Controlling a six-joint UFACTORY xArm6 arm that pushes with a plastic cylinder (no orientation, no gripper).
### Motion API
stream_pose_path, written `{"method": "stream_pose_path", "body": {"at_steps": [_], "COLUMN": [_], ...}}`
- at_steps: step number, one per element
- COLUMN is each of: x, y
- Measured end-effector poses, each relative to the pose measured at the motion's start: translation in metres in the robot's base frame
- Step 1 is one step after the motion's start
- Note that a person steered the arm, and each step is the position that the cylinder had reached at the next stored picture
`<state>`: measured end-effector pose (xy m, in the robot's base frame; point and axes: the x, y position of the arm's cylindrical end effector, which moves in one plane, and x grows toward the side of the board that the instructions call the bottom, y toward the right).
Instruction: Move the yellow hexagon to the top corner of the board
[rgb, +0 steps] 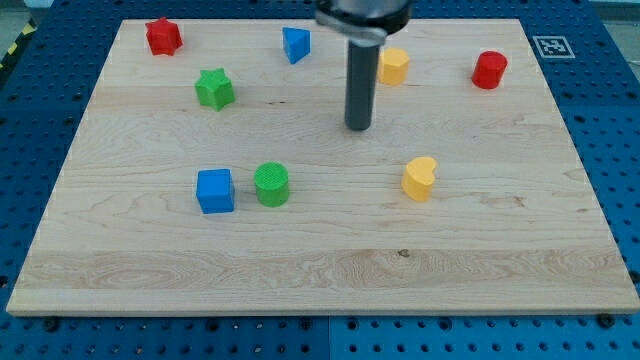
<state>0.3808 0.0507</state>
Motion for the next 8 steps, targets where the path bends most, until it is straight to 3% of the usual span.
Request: {"method": "stream_pose_path", "body": {"at_steps": [1, 2, 3, 4, 6, 7, 8], "x": [-0.047, -0.066, -0.097, -0.11, -0.076, -0.081, -0.113], "y": [-0.002, 0.006, 0.055, 0.064, 0.05, 0.077, 0.113]}}
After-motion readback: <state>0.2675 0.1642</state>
